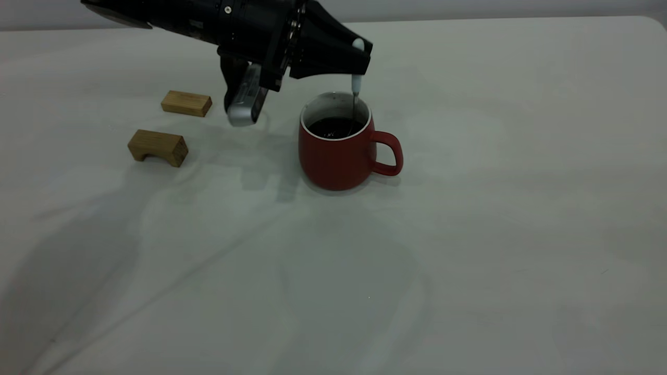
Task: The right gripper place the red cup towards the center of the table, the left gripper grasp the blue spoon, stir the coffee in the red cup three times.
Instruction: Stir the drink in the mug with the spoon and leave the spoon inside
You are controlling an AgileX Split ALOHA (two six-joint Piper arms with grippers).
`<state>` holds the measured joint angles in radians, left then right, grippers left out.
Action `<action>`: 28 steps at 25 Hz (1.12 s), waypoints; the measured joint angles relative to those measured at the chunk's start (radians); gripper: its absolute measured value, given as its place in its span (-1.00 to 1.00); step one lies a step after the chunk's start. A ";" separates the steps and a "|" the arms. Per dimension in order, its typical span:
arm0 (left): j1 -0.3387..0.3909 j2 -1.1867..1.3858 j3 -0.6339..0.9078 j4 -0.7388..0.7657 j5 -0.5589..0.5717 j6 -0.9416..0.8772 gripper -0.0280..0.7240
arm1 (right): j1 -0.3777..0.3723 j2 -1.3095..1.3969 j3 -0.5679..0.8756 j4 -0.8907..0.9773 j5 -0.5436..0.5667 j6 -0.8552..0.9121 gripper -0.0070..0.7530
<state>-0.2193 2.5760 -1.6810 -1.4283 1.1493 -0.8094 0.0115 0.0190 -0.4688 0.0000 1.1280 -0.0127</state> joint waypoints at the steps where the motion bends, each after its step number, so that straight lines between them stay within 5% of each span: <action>1: 0.000 0.000 0.000 0.020 0.000 -0.026 -0.49 | 0.000 0.000 0.000 0.000 0.000 0.000 -0.36; 11: 0.021 0.000 -0.062 0.137 -0.026 0.056 -0.49 | 0.000 0.000 0.000 0.000 0.000 0.000 -0.36; 17: -0.005 0.015 -0.062 0.093 0.005 -0.052 -0.49 | 0.000 0.000 0.000 0.000 0.000 0.000 -0.36; 28: 0.021 -0.006 -0.100 0.269 0.018 -0.077 -0.49 | 0.000 0.000 0.000 0.000 0.000 0.000 -0.36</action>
<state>-0.1986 2.5697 -1.7812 -1.1590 1.1673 -0.8869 0.0115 0.0190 -0.4688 0.0000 1.1280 -0.0127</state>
